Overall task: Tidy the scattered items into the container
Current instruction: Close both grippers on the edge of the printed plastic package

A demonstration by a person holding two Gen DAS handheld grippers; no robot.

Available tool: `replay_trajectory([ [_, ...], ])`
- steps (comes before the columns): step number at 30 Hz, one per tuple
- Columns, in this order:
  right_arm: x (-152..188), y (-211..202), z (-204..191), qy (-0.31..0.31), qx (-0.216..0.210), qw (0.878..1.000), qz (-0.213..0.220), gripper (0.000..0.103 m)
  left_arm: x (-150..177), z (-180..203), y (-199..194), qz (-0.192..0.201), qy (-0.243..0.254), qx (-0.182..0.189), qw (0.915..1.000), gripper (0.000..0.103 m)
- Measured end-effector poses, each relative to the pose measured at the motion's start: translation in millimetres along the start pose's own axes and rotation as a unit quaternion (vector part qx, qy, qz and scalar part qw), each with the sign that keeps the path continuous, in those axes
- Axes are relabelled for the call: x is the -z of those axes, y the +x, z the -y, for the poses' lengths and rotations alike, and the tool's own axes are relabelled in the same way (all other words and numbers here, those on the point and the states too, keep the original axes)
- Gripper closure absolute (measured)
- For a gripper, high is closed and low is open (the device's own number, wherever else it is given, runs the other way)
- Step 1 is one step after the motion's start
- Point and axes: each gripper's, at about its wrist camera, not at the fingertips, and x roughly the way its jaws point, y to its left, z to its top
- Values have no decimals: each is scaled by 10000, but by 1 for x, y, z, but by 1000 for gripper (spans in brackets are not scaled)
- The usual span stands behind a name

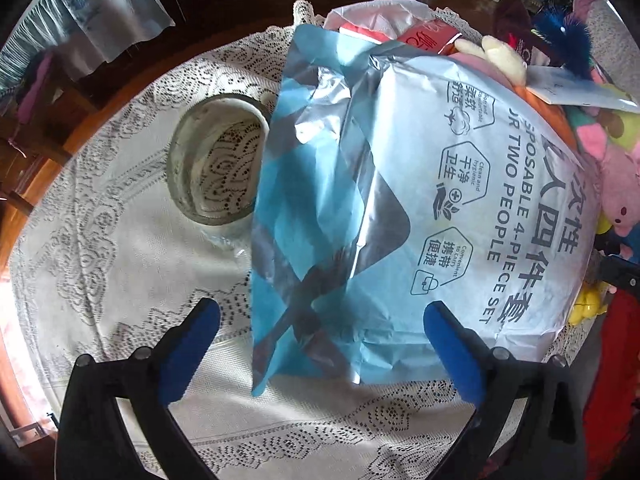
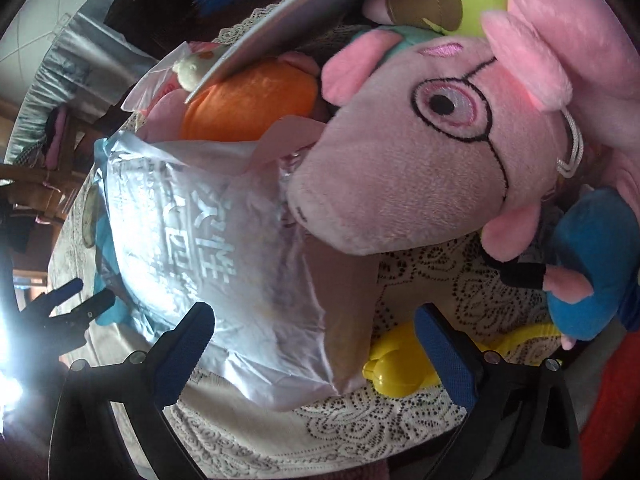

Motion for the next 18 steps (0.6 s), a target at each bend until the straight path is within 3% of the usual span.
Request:
replay_trajectory([
  [13, -4, 24, 7, -63, -174, 9998, 100, 2, 0, -2, 32, 70, -145, 249, 9996, 0],
  [18, -13, 40, -20, -84, -219, 9996, 136, 2, 0, -9, 27, 191, -162, 372, 9990, 0],
])
